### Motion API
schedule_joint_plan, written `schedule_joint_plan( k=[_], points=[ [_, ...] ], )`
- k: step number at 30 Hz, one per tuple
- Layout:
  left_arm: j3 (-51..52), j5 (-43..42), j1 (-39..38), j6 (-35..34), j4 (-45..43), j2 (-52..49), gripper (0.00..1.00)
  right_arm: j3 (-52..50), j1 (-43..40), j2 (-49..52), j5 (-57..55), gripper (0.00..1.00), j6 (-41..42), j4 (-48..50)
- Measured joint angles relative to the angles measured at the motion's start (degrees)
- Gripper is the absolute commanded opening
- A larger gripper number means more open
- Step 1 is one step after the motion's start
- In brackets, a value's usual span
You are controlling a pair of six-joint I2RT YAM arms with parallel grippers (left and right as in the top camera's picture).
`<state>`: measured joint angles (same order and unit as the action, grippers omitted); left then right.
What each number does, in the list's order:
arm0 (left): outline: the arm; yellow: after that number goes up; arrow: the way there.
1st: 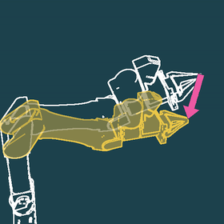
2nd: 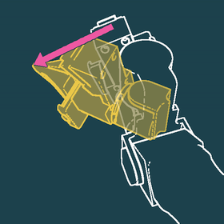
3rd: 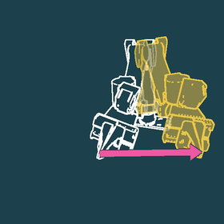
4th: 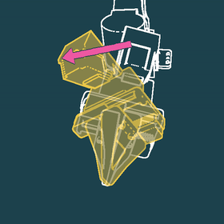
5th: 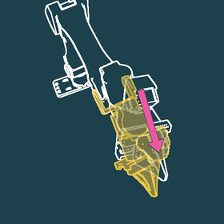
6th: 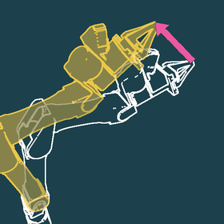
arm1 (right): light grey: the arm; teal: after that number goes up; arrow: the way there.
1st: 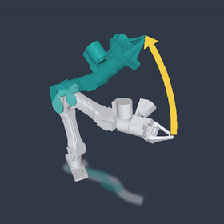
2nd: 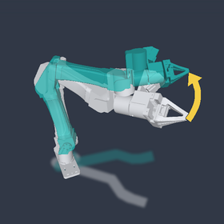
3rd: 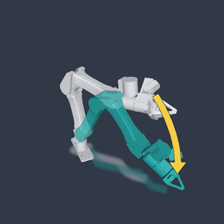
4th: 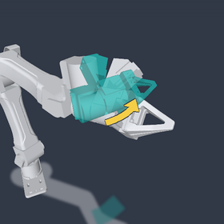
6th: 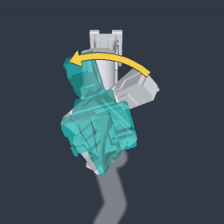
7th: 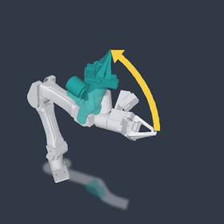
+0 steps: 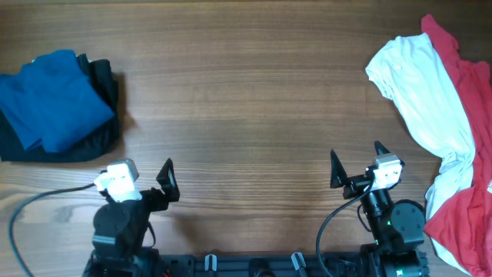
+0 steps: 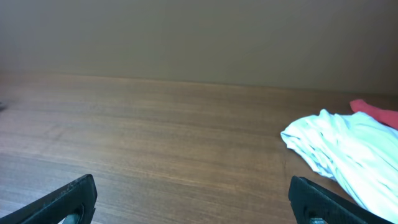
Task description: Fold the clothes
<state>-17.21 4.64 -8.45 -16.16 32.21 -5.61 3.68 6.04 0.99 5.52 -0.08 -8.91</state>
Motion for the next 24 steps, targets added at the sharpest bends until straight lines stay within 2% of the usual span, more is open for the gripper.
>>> schedule_joint_plan(
  k=[3,4,9,24],
  points=[
    [5.46,0.04,0.00,0.02,-7.15,3.34,1.00,0.00,0.00,0.00,0.00,1.00,0.00,0.00],
    [8.09,0.04,0.00,0.02,-12.00,4.24,1.00,0.00,0.00,-0.02,0.00,1.00,0.00,0.00],
    [15.02,0.04,0.39,0.02,-26.91,4.83,1.00,0.00,0.00,-0.11,0.00,1.00,0.00,0.00],
    [16.41,-1.73,0.37,0.02,-28.00,4.83,1.00,0.00,0.00,-0.11,0.00,1.00,0.00,0.00]
  ],
)
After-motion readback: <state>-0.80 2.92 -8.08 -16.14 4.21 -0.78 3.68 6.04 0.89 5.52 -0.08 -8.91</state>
